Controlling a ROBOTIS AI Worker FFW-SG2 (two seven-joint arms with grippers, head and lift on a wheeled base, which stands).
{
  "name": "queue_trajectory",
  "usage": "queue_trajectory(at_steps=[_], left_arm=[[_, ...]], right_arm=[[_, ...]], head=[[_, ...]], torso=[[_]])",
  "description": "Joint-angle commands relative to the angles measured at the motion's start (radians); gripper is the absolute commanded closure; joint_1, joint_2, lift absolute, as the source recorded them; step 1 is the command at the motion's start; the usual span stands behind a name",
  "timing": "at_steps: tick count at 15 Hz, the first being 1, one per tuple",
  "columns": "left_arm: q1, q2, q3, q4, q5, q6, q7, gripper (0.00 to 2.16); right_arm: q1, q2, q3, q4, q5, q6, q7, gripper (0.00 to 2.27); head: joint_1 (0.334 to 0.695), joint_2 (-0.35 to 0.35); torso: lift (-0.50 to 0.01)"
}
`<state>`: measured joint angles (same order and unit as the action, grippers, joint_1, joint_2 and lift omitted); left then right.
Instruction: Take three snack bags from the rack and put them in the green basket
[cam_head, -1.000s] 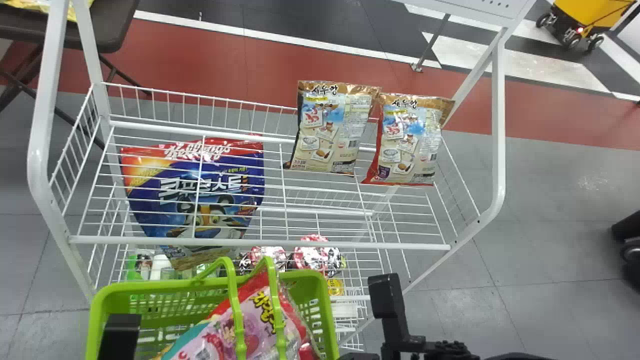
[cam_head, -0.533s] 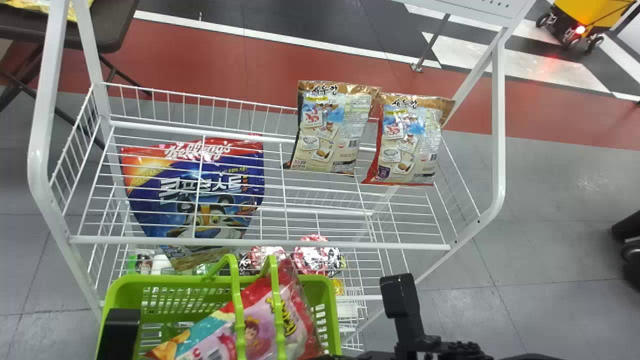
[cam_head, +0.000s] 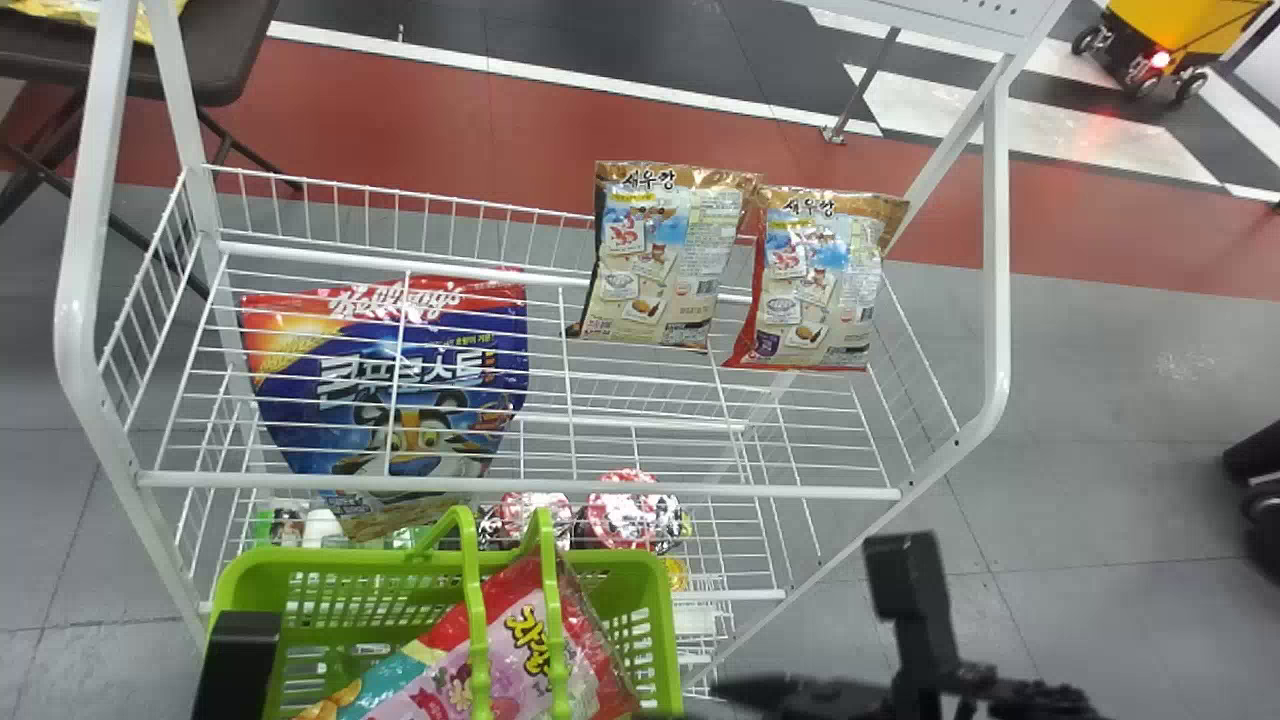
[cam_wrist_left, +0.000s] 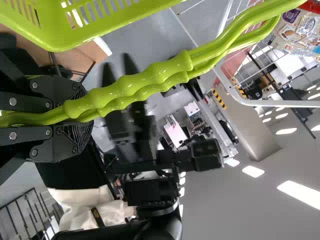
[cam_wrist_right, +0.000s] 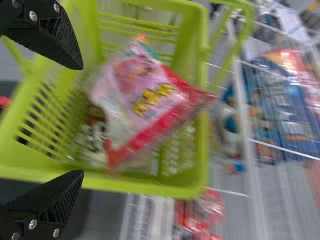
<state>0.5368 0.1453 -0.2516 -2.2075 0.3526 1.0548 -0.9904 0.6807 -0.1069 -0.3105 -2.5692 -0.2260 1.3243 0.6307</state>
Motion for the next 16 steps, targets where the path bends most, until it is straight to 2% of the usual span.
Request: queue_trajectory(at_steps=[1,3,5,7,9,11,12,16], left_arm=[[0.008,-0.001,-0.002,0.000,-0.003,0.000,0.001,1.37],[0.011,-0.003,-0.006,-0.001,-0.007,0.000,0.001,1.37],[0.012,-0.003,-0.009,-0.001,-0.010,0.000,0.001,1.37],[0.015,-0.001,-0.011,-0.001,-0.014,0.003,0.003,1.37],[0.015,0.000,-0.011,0.003,-0.017,0.006,0.003,1.37],[0.012,0.005,-0.005,0.003,-0.012,0.009,0.001,1.37],[0.008,0.008,-0.003,0.005,-0.010,0.009,0.001,1.37],[-0.003,0.011,0.002,0.019,-0.004,0.028,-0.007,1.37]], right_arm=[[-0.001,0.047,-0.038,0.061,-0.001,-0.392,-0.014,0.07],[-0.029,0.049,-0.035,0.162,0.013,-0.797,-0.062,0.08],[-0.118,0.053,-0.027,0.277,0.045,-1.018,-0.111,0.08],[-0.256,0.072,-0.027,0.405,0.096,-1.058,-0.161,0.08],[-0.366,0.075,-0.027,0.521,0.159,-1.073,-0.227,0.08],[-0.474,0.075,-0.035,0.639,0.211,-1.080,-0.229,0.08],[-0.517,0.075,-0.041,0.693,0.225,-1.080,-0.232,0.08],[-0.621,0.067,-0.047,0.857,0.287,-1.107,-0.335,0.08]], head=[[0.695,-0.350],[0.695,-0.350],[0.695,-0.350],[0.695,-0.350],[0.695,-0.350],[0.695,-0.350],[0.695,-0.350],[0.695,-0.350]], torso=[[-0.008],[-0.008],[-0.008],[-0.008],[-0.008],[-0.008],[-0.008],[-0.008]])
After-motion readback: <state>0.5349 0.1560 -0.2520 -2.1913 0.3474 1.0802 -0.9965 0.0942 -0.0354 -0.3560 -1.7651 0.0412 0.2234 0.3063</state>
